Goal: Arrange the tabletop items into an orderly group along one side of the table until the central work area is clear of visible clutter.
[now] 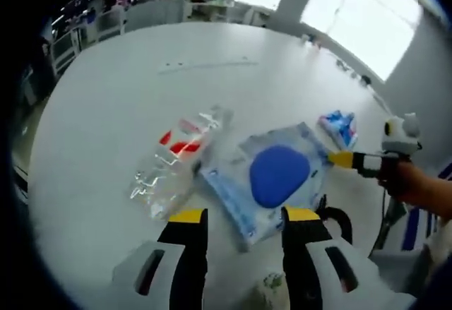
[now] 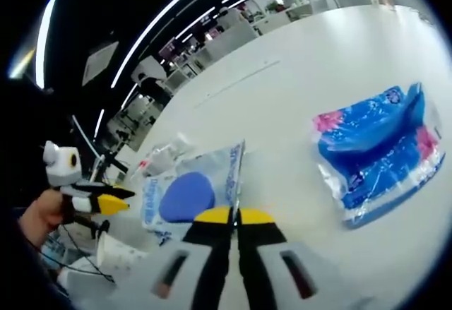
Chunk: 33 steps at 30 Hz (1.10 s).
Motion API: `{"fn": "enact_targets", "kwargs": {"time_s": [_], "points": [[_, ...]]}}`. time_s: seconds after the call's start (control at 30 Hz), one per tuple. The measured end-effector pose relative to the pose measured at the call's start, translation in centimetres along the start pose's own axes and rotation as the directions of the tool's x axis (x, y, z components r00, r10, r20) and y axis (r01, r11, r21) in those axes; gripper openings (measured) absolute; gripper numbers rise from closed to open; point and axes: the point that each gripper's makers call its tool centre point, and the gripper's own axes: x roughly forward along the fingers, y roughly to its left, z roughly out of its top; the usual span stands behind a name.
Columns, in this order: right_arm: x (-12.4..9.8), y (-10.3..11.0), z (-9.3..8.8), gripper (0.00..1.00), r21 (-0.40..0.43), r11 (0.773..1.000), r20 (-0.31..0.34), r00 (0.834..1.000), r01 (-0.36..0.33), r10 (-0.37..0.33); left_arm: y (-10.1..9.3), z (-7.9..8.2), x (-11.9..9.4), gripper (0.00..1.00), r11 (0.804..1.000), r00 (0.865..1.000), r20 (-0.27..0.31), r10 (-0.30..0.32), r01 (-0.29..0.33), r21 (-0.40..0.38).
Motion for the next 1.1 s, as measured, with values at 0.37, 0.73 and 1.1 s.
{"fn": "enact_targets", "kwargs": {"time_s": [0.37, 0.73, 1.1], "points": [[-0.1, 0.1, -0.1, 0.0, 0.001, 1.0, 0.001, 1.0, -0.007, 0.007, 1.0, -1.2, 1.7, 0.2, 0.999, 0.997, -0.068, 0.038, -0.039, -0.012], [-0.1, 0.1, -0.1, 0.0, 0.009, 1.0, 0.002, 1.0, -0.013, 0.013, 0.8, -2.2, 2.6, 0.04, 0.999, 0.993, -0.115, 0.037, -0.035, 0.017], [-0.2, 0.2, -0.2, 0.0, 0.006, 1.0, -0.001, 1.0, -0.017, 0.017, 0.6, -2.3, 2.6, 0.0, 1.0, 0.992, -0.126, 0.018, -0.017, 0.01]]}}
